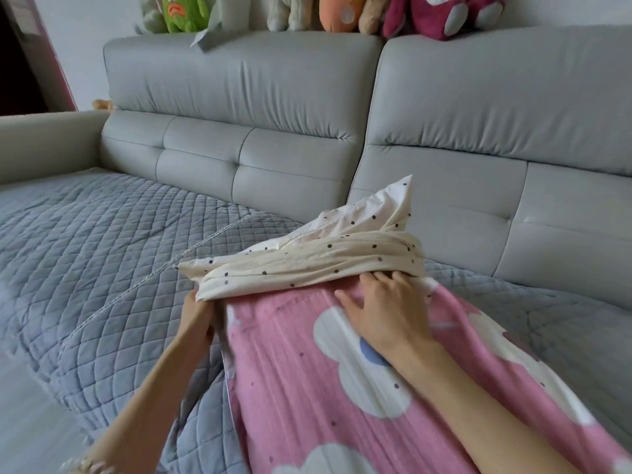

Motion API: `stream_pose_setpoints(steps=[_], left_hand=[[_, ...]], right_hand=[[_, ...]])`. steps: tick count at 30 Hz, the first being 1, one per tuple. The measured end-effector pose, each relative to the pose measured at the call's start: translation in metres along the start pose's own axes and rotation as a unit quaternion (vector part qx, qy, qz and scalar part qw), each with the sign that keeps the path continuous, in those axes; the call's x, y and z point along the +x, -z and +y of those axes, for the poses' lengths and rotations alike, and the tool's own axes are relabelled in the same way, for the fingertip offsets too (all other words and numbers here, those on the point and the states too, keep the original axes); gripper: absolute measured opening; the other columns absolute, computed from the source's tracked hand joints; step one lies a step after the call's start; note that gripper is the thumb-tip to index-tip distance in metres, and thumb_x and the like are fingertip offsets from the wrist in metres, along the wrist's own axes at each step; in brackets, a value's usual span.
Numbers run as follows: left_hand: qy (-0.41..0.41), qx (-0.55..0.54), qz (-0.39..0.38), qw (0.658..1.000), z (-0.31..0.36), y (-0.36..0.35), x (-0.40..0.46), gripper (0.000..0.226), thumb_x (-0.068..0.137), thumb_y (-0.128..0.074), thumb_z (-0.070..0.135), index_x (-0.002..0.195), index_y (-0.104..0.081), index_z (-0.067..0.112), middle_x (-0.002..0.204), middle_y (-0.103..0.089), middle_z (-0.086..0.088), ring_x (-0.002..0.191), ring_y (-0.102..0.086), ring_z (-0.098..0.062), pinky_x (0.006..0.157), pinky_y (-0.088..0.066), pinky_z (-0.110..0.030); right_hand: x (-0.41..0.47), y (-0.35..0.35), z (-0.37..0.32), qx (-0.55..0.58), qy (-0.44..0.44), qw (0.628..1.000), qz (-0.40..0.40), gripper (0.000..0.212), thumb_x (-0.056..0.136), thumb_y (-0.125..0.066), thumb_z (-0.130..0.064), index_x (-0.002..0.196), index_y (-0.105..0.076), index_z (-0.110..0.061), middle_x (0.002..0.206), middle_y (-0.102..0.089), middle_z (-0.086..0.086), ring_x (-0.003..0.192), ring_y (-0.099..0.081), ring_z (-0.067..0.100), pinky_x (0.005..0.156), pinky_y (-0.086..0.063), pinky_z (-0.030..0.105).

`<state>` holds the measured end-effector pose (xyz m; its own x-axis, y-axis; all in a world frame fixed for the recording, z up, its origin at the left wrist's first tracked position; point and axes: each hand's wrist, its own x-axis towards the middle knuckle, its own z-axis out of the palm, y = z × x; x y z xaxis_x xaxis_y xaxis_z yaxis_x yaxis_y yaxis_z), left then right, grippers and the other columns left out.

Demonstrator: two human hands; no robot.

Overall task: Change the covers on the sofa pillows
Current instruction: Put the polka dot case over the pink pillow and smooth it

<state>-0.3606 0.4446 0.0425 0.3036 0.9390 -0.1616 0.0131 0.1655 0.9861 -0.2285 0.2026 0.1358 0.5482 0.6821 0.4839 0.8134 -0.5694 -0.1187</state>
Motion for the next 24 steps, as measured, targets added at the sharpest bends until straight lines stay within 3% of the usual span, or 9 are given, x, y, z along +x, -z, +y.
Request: stream_pose_setpoints(steps=[2,4,6,8,12,14,17,20,24], left_hand=[[0.053,-0.037,0.004,0.998,0.003,-0.01,0.004,0.02,0.086,-0.052,0.036,0.081,-0.063,0.02,0.058,-0.052,0.003,0.051,-0.04,-0.01,0.047,-0.028,-0.024],[0.055,-0.032,-0.003,0.998,0.013,-0.017,-0.002,0.024,0.084,-0.054,0.039,0.082,-0.064,0.017,0.056,-0.055,0.005,0.056,-0.043,-0.013,0.049,-0.033,-0.024],[-0.032,-0.01,-0.011,0.999,0.038,-0.027,-0.017,0.017,0.083,-0.049,0.031,0.078,-0.06,0.018,0.059,-0.055,0.003,0.055,-0.043,-0.014,0.048,-0.033,-0.024],[-0.148,-0.001,-0.036,0.988,0.068,-0.037,-0.031,0.024,0.071,-0.04,0.022,0.083,-0.061,0.018,0.064,-0.056,-0.001,0.053,-0.045,-0.015,0.047,-0.035,-0.025],[-0.283,0.105,-0.044,0.952,0.091,-0.052,-0.04,0.035,0.064,-0.039,0.01,0.09,-0.062,0.02,0.072,-0.063,0.002,0.067,-0.058,-0.019,0.057,-0.045,-0.032],[-0.295,0.143,0.004,0.945,0.084,-0.054,-0.042,0.03,0.072,-0.043,0.004,0.094,-0.059,0.016,0.077,-0.061,0.002,0.076,-0.057,-0.023,0.061,-0.04,-0.029],[-0.302,0.174,0.067,0.935,0.059,-0.041,-0.042,0.029,0.081,-0.046,-0.005,0.105,-0.053,0.009,0.084,-0.056,0.0,0.077,-0.05,-0.021,0.055,-0.032,-0.02],[-0.337,0.219,0.066,0.913,0.029,-0.029,-0.043,0.034,0.077,-0.051,-0.009,0.105,-0.051,0.011,0.089,-0.059,-0.002,0.077,-0.051,-0.024,0.06,-0.032,-0.03],[-0.279,0.14,0.101,0.945,0.015,-0.049,-0.042,0.016,0.079,-0.059,0.002,0.093,-0.059,0.01,0.087,-0.057,-0.007,0.084,-0.053,-0.028,0.068,-0.034,-0.031]], right_hand=[[-0.003,-0.001,-0.022,0.014,0.045,0.998,0.045,0.05,0.081,-0.044,-0.055,0.074,-0.068,-0.011,0.076,-0.069,0.007,0.075,-0.063,0.028,0.069,-0.051,0.035],[-0.005,-0.005,-0.051,0.038,0.088,0.994,-0.047,0.077,0.074,-0.024,-0.069,0.099,-0.067,-0.011,0.109,-0.064,0.009,0.102,-0.057,0.031,0.084,-0.049,0.042],[-0.005,-0.009,-0.076,0.031,0.092,0.979,-0.181,0.1,0.07,-0.021,-0.08,0.133,-0.044,-0.006,0.143,-0.036,0.012,0.132,-0.029,0.035,0.11,-0.022,0.052],[0.004,-0.019,-0.087,-0.009,0.056,0.98,-0.191,0.108,0.073,-0.041,-0.078,0.145,-0.02,0.0,0.152,-0.017,0.015,0.139,-0.01,0.039,0.11,0.003,0.06],[0.029,-0.033,-0.07,-0.009,-0.002,0.998,-0.056,0.054,0.077,-0.068,-0.038,0.117,-0.053,-0.005,0.122,-0.057,0.017,0.116,-0.047,0.039,0.101,-0.031,0.061],[0.027,-0.036,-0.058,0.03,0.012,0.998,0.049,0.017,0.073,-0.068,-0.023,0.081,-0.059,-0.011,0.077,-0.069,0.01,0.075,-0.062,0.034,0.067,-0.051,0.042],[0.02,-0.026,-0.044,0.102,0.037,0.983,0.147,0.023,0.084,-0.052,-0.029,0.067,-0.053,-0.013,0.054,-0.061,0.0,0.049,-0.058,0.024,0.039,-0.035,0.023],[0.019,-0.016,-0.033,0.119,0.026,0.971,0.208,0.016,0.076,-0.066,-0.014,0.072,-0.051,-0.012,0.053,-0.058,0.0,0.045,-0.057,0.022,0.037,-0.028,0.019],[0.013,-0.014,-0.028,0.129,0.028,0.963,0.234,0.038,0.058,-0.072,0.003,0.078,-0.045,-0.014,0.058,-0.058,-0.003,0.048,-0.057,0.019,0.043,-0.025,0.016]])
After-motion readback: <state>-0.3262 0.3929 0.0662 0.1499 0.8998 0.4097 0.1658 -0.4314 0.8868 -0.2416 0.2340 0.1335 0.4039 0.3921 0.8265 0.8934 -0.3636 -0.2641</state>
